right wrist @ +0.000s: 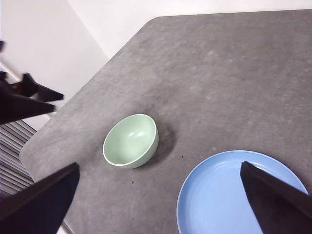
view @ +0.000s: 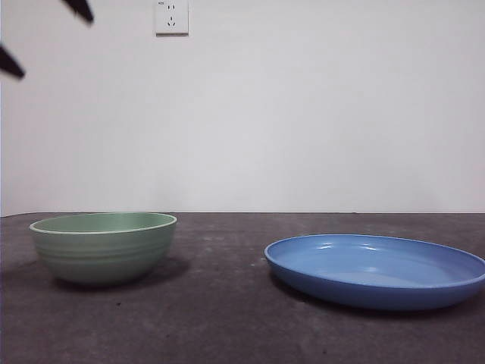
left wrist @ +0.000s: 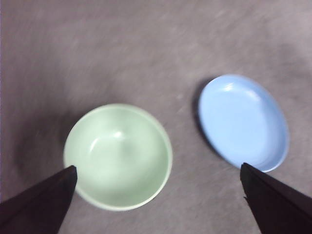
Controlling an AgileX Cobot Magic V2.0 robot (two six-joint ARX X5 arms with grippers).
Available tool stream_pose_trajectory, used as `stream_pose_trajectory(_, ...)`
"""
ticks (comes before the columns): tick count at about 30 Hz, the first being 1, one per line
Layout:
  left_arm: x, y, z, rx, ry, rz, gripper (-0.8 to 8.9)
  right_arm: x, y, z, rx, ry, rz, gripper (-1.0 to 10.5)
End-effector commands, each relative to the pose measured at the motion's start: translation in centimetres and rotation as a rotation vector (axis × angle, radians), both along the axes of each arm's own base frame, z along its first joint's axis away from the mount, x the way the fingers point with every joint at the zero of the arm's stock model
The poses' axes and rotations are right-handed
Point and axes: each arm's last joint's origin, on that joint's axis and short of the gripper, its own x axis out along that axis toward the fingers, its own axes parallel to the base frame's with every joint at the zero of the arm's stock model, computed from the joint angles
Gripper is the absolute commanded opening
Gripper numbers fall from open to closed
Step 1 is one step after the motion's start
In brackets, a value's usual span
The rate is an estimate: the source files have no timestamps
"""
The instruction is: Place the green bowl on the blue plate
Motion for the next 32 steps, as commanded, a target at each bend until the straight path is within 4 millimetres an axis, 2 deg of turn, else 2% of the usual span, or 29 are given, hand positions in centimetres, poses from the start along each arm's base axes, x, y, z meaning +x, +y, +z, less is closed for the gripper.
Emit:
stream_pose_trajectory(1, 1.7, 0.2, -0.7, 0.029, 0.039, 0.018, 6.17, 0.0, 0.1, 0.6, 0.008, -0.015, 0.004, 6.0)
stream_pose_trajectory(6, 5.0, 0.7, -3.6, 0.122, 0.142, 0.084, 6.17, 0.0, 0.1, 0.6, 0.008, -0.015, 0.004, 6.0)
stream_pose_trajectory(12, 8.0, 0.7, -7.2, 0.152, 0.258, 0.094, 6.16, 0.0, 0.1, 0.6, 0.008, -0.015, 0.004, 6.0)
stream_pose_trajectory(20, 10.9, 0.3, -11.4, 0.173, 0.354, 0.086, 6.02, 0.0, 0.1, 0.6, 0.008, -0.015, 0.004, 6.0)
stream_pose_trajectory(23, 11.2, 0.2, -12.5, 0.180, 0.390, 0.084, 5.45, 0.0, 0.1, 0.6, 0.008, -0.014, 0.004, 6.0)
stream_pose_trajectory(27, 11.4, 0.2, -12.8, 0.182, 0.401, 0.084, 4.56, 0.0, 0.1, 0.6, 0.008, -0.014, 0.004, 6.0)
stream_pose_trajectory(32, 11.3, 0.2, -12.8, 0.184, 0.408, 0.082, 2.14, 0.0, 0.1, 0.6, 0.008, -0.015, 0.004, 6.0)
